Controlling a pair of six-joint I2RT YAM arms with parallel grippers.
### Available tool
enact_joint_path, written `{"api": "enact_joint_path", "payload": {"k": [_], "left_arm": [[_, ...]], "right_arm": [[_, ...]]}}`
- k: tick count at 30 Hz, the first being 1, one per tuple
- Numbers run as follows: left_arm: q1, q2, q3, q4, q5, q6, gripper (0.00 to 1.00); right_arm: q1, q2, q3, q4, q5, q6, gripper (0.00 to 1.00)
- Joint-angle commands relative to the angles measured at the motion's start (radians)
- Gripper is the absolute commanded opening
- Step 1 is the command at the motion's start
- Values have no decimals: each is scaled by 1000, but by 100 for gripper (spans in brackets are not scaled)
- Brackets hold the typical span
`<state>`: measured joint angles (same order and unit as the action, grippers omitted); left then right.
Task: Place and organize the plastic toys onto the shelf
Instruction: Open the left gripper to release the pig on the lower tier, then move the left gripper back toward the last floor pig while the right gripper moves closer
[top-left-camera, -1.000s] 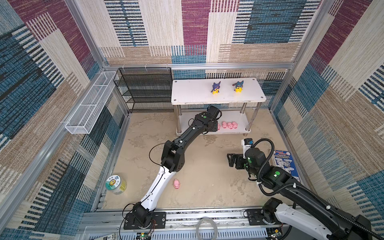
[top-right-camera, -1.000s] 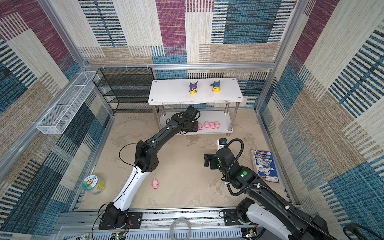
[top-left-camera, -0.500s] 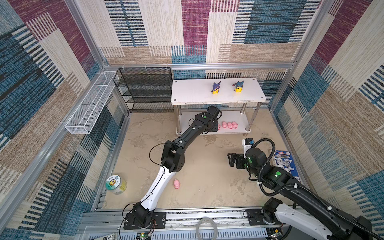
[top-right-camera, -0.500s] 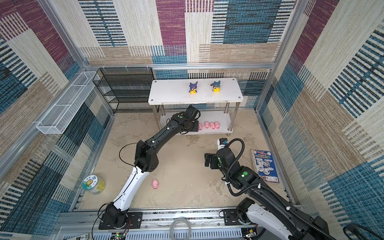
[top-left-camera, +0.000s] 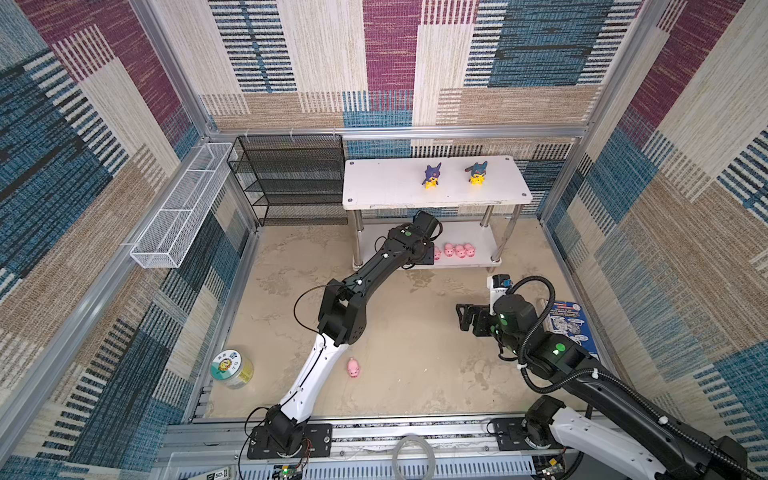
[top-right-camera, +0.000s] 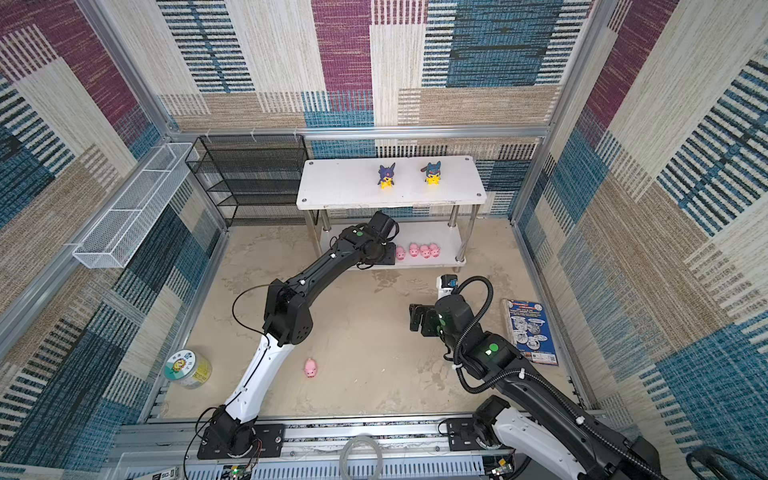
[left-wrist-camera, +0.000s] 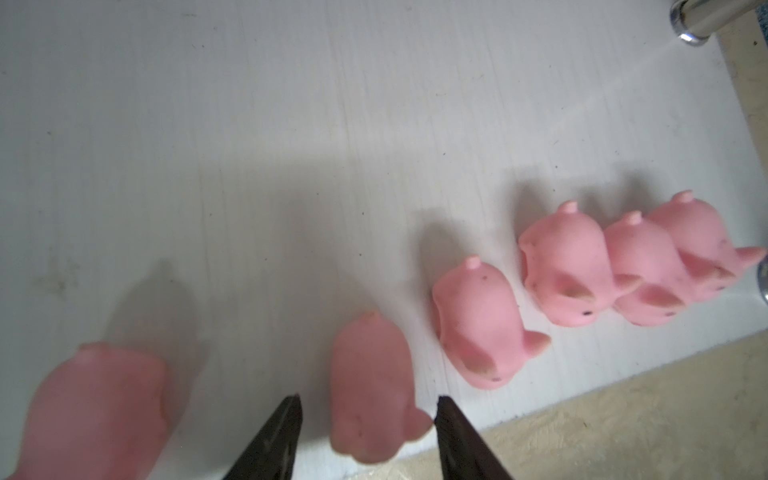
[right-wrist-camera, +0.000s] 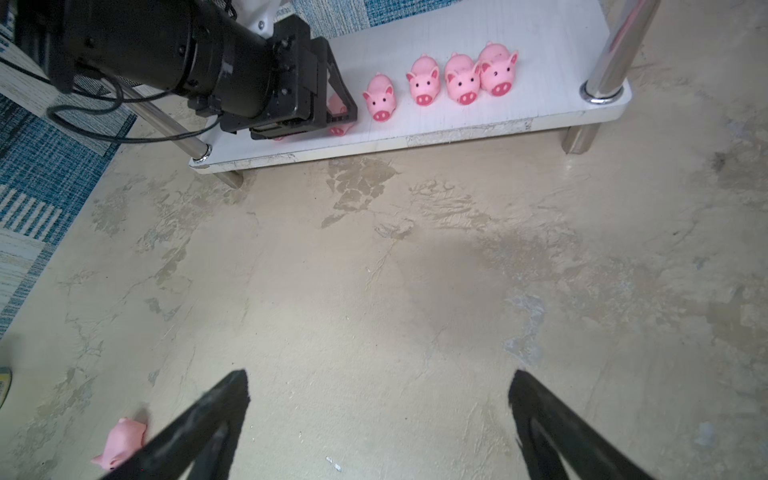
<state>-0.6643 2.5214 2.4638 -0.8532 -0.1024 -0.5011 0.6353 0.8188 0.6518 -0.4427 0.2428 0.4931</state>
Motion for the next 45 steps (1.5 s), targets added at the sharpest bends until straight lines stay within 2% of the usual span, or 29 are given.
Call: {"api": "enact_joint_path", "payload": {"k": [1, 6, 13, 27, 32, 36, 45], "left_arm": [[1, -31, -24, 22, -11, -2, 61], [-1, -41, -26, 25, 13, 10, 69], [-10, -69, -67, 32, 32, -2, 70], [-38, -245, -358, 152, 21, 0, 71], [-53, -343, -529, 231, 27, -2, 72], [-64, -448, -682, 289, 20, -7, 73], [-75, -766, -1020, 355, -26, -2, 75]], "right_arm": [[0, -3, 5, -2, -8, 10, 100], [1, -22, 9, -11, -8, 10, 100], [0, -4, 22, -33, -19, 13, 100], [0, -47, -1, -31, -49, 30, 100], [1, -13, -8, -44, -40, 36, 100], [1, -2, -25, -8, -79, 38, 100], [13, 17, -38, 50, -138, 27, 100]]}}
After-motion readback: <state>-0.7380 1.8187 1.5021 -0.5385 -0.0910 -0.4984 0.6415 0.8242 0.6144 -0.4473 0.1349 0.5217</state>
